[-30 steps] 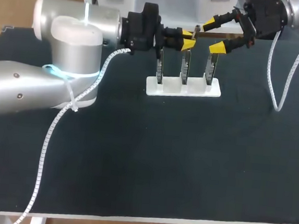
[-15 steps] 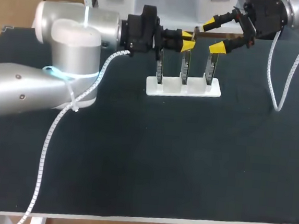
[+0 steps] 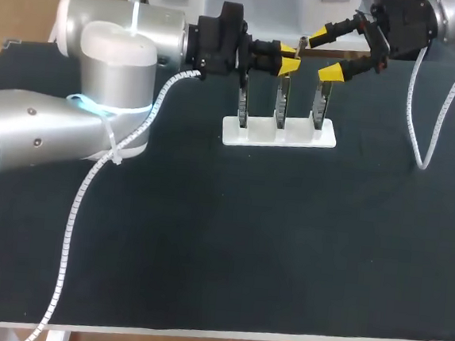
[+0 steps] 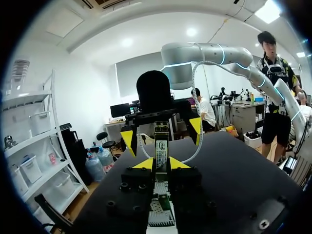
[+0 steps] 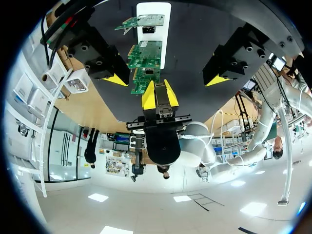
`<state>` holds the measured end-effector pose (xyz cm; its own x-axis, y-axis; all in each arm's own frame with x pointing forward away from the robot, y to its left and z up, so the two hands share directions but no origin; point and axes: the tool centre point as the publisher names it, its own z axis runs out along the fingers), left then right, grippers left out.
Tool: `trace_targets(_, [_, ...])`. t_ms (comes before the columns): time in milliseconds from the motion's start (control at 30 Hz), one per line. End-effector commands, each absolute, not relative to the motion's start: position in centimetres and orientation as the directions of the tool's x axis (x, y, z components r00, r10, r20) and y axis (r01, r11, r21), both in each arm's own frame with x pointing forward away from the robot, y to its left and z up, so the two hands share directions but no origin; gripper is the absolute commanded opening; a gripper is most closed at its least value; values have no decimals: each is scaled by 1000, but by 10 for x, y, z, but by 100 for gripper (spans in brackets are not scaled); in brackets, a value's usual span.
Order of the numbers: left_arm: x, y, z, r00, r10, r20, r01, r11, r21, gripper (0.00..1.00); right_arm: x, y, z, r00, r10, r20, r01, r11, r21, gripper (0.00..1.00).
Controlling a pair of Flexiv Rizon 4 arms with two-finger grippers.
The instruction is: Pick up the optical module with the left hand, and insert it into the network port with the right hand.
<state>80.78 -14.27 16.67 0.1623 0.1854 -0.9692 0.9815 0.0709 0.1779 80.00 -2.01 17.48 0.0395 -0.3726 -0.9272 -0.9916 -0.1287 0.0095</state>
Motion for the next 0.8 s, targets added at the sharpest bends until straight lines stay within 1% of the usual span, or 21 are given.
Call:
trace_targets(33, [809,-143,167,163,186,-969,982,68,178,0,797,-20,175,41,-373,-927,-992,-124,6,100])
trace_targets(400, [809,-143,167,163,186,-969,982,68,178,0,797,-20,175,41,-373,-927,-992,-124,6,100])
trace_targets(800, [809,-143,167,163,186,-969,982,68,178,0,782,3,190,88,-330,-940,-991,-122,-50,100])
